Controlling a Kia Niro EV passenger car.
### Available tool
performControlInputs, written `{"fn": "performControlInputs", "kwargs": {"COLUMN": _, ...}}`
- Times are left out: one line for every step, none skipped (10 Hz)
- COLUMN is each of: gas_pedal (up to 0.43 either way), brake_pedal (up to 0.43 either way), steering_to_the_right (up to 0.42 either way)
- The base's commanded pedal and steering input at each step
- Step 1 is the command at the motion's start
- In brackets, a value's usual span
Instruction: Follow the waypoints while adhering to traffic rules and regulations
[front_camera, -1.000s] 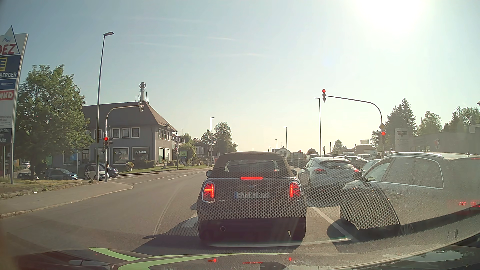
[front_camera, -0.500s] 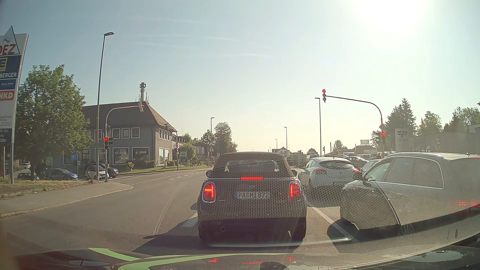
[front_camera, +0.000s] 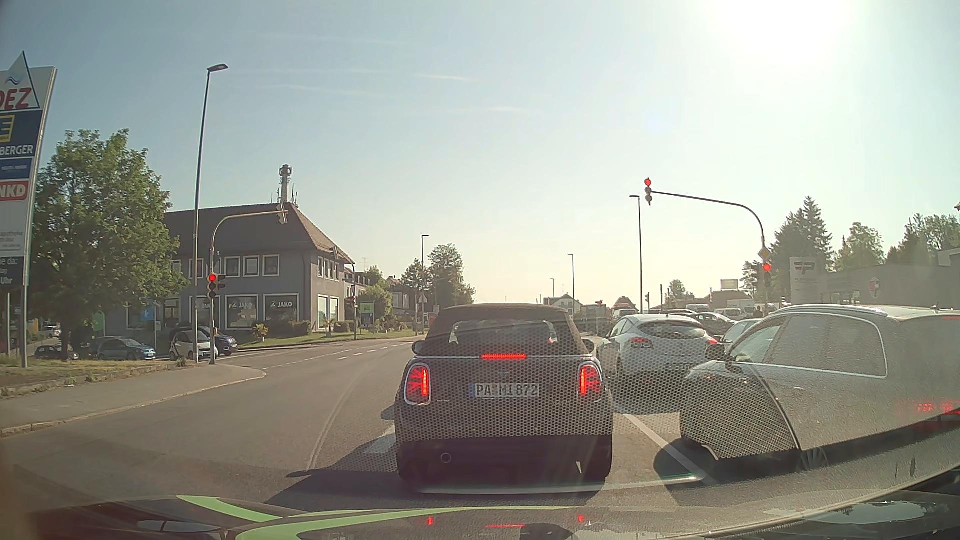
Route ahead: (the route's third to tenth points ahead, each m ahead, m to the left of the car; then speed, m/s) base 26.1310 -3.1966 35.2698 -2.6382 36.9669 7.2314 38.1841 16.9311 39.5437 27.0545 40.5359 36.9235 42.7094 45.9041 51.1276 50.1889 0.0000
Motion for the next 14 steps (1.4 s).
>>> {"fn": "performControlInputs", "kwargs": {"gas_pedal": 0.0, "brake_pedal": 0.293, "steering_to_the_right": -0.005}}
{"fn": "performControlInputs", "kwargs": {"gas_pedal": 0.0, "brake_pedal": 0.293, "steering_to_the_right": -0.005}}
{"fn": "performControlInputs", "kwargs": {"gas_pedal": 0.0, "brake_pedal": 0.287, "steering_to_the_right": -0.005}}
{"fn": "performControlInputs", "kwargs": {"gas_pedal": 0.0, "brake_pedal": 0.293, "steering_to_the_right": -0.005}}
{"fn": "performControlInputs", "kwargs": {"gas_pedal": 0.0, "brake_pedal": 0.299, "steering_to_the_right": -0.006}}
{"fn": "performControlInputs", "kwargs": {"gas_pedal": 0.0, "brake_pedal": 0.293, "steering_to_the_right": -0.005}}
{"fn": "performControlInputs", "kwargs": {"gas_pedal": 0.0, "brake_pedal": 0.293, "steering_to_the_right": -0.005}}
{"fn": "performControlInputs", "kwargs": {"gas_pedal": 0.0, "brake_pedal": 0.293, "steering_to_the_right": -0.005}}
{"fn": "performControlInputs", "kwargs": {"gas_pedal": 0.0, "brake_pedal": 0.293, "steering_to_the_right": -0.005}}
{"fn": "performControlInputs", "kwargs": {"gas_pedal": 0.0, "brake_pedal": 0.293, "steering_to_the_right": -0.005}}
{"fn": "performControlInputs", "kwargs": {"gas_pedal": 0.0, "brake_pedal": 0.293, "steering_to_the_right": -0.005}}
{"fn": "performControlInputs", "kwargs": {"gas_pedal": 0.0, "brake_pedal": 0.293, "steering_to_the_right": -0.005}}
{"fn": "performControlInputs", "kwargs": {"gas_pedal": 0.0, "brake_pedal": 0.293, "steering_to_the_right": -0.005}}
{"fn": "performControlInputs", "kwargs": {"gas_pedal": 0.0, "brake_pedal": 0.293, "steering_to_the_right": -0.005}}
